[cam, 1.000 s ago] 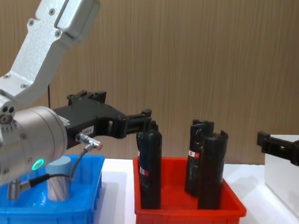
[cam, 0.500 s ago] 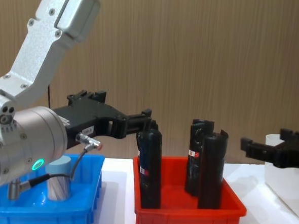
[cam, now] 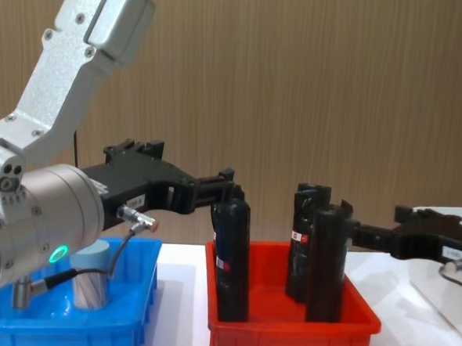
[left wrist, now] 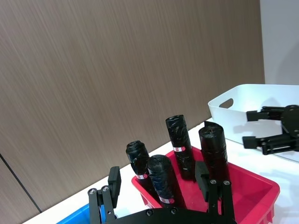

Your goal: Pick the cotton swabs from the blue box and place them into the white box.

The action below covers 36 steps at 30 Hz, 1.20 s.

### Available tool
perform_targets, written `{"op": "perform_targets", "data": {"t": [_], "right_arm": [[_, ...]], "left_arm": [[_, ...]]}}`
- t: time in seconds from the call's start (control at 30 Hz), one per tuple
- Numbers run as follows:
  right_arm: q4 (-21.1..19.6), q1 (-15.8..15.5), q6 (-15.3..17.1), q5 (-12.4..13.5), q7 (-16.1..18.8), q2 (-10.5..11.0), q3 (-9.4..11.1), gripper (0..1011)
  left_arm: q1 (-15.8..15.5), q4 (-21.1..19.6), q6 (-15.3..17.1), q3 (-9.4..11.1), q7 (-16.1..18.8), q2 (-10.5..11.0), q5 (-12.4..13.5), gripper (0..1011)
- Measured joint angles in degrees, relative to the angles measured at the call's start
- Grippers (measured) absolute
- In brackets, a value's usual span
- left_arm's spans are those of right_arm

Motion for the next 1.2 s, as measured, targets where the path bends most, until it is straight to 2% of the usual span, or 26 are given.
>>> {"op": "perform_targets", "data": {"t": [0.03,0.1,0.4,1.2], "right_arm": [[0.0,0.0,0.0,0.0,0.0,0.0,0.0,1002],[2.6,1.9,-0.5,0.4,1.4,-0.6,-0.1,1002],[10.5,6.6,-2.4,1.7,4.3,-2.1,-0.2,1002],[24.6,14.5,-6.4,3.3,7.2,-4.4,-0.2,1002]], "left_arm": [[0.0,0.0,0.0,0.0,0.0,0.0,0.0,1004],[0.0,0.0,0.0,0.0,0.0,0.0,0.0,1004],[0.0,0.0,0.0,0.0,0.0,0.0,0.0,1004],[0.0,0.0,0.0,0.0,0.0,0.0,0.0,1004]]}}
